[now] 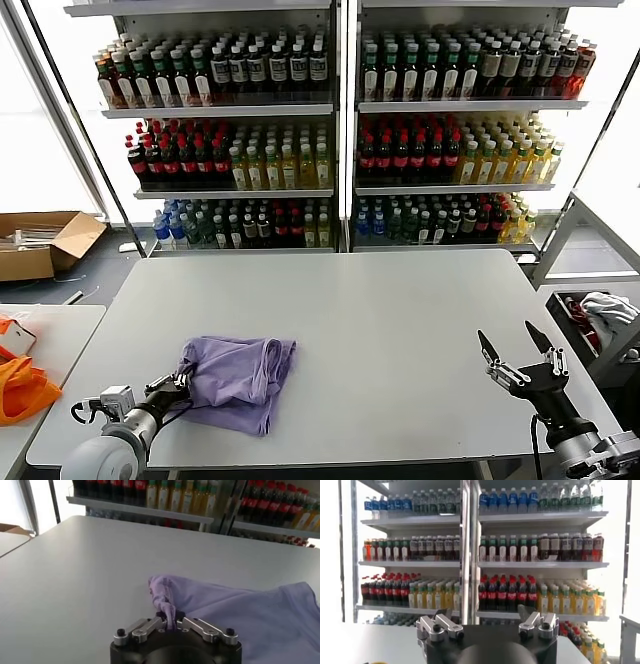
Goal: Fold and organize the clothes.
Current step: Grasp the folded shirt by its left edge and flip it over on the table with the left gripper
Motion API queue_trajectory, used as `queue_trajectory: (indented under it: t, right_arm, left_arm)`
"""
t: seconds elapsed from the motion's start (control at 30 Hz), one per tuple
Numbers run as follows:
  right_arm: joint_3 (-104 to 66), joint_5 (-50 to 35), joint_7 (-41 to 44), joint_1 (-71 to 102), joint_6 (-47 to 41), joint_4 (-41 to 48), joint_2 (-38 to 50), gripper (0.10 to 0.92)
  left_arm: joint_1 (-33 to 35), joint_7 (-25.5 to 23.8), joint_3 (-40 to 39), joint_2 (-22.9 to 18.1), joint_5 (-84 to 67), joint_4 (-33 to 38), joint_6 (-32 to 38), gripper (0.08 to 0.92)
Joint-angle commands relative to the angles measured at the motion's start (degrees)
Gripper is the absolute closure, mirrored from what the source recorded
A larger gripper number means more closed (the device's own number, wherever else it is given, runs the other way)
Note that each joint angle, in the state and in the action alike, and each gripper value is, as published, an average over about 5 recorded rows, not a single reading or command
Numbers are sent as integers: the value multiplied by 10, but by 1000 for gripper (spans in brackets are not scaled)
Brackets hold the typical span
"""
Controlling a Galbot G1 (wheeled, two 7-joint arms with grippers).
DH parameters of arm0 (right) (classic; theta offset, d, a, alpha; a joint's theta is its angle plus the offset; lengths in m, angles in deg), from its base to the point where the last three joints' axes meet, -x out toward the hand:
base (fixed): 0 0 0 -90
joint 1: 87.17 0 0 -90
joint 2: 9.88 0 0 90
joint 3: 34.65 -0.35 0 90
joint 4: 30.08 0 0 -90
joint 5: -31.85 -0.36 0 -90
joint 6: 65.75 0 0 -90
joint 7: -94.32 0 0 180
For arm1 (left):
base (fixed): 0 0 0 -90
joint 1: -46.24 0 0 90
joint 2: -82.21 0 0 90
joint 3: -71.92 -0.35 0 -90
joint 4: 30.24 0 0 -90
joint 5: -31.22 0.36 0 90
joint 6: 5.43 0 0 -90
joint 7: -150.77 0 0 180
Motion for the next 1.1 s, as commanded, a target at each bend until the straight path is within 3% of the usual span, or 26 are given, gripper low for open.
queue_trajectory:
  t: [0.03,0.33,0.57,0.73,0.93,1.1]
  right_arm:
    - [1,-3,0,-1,1,-1,3,203]
    - [12,-4,0,-9,2,3,6,203]
    - [20,-4,-1,-16,2,5,10,203]
    - [24,-2,0,-13,4,4,8,203]
    - [22,-2,-1,-11,4,-5,-2,203]
    - [21,6,0,-2,4,-17,-17,203]
  left_arm:
    - [15,20,44,-51,2,43,7,861]
    - [42,10,197,-43,-12,73,11,877]
    - [52,6,306,37,-54,25,14,877]
    - [54,4,333,83,-69,18,13,877]
    - [66,16,267,92,-45,112,3,877]
    - [75,44,46,72,68,215,11,877]
